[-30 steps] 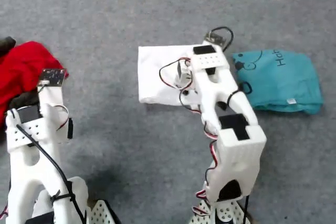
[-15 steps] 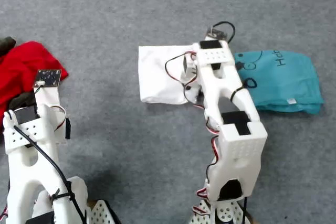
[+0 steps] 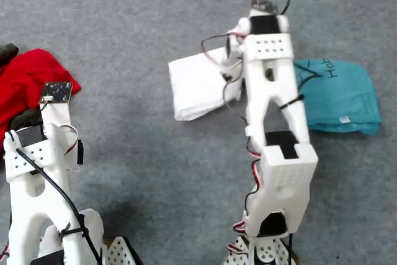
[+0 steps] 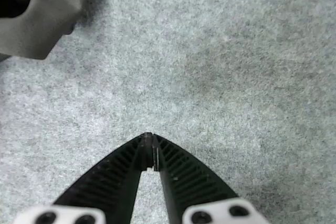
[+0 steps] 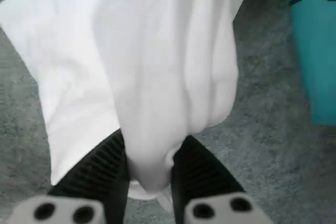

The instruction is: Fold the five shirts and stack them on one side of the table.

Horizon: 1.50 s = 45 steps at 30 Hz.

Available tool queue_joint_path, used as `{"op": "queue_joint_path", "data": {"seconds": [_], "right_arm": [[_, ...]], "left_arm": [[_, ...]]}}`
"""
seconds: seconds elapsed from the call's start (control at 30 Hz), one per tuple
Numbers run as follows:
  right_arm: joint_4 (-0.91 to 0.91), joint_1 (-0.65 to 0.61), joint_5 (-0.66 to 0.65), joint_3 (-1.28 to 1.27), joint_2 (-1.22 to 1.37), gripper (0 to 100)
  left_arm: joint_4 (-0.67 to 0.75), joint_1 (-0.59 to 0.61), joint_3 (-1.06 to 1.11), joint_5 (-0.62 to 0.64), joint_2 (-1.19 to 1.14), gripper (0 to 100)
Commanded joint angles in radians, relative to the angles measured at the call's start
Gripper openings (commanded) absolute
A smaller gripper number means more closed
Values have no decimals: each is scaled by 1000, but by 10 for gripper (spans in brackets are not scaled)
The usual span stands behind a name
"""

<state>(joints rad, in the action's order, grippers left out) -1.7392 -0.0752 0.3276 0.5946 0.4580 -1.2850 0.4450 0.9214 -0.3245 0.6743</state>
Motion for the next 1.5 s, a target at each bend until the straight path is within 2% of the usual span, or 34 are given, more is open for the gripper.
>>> {"op": "queue_joint_path", "data": {"seconds": [0.0,0.27,0.53,0.77,0.87,0.97,1.03,1.07,1.17,1.27,1.4,1.47], "right_arm": [[-23,81,-104,150,-8,13],[-25,350,-358,255,-8,13],[-26,614,-502,248,-7,13],[-20,701,-562,171,-1,18],[-9,707,-548,140,-2,127],[-12,718,-519,156,-7,336],[-14,720,-529,176,-8,447],[-15,720,-532,186,-8,472],[-17,710,-528,208,-8,442],[-21,692,-528,211,-10,374],[-23,658,-528,208,-10,306],[-26,635,-520,213,-10,299]], "left_arm": [[-9,8,-27,-8,26,30],[-98,5,-136,-8,26,30],[-95,1,-143,-8,25,30],[-95,5,-163,-2,17,33],[-97,8,-196,0,17,34],[-91,67,-245,0,15,35],[-89,153,-294,-8,14,87],[-86,197,-323,-8,14,136],[14,326,-378,-2,12,245],[207,435,-377,-6,-6,250],[445,478,-387,-8,-167,251],[499,479,-433,-8,-282,252]]}}
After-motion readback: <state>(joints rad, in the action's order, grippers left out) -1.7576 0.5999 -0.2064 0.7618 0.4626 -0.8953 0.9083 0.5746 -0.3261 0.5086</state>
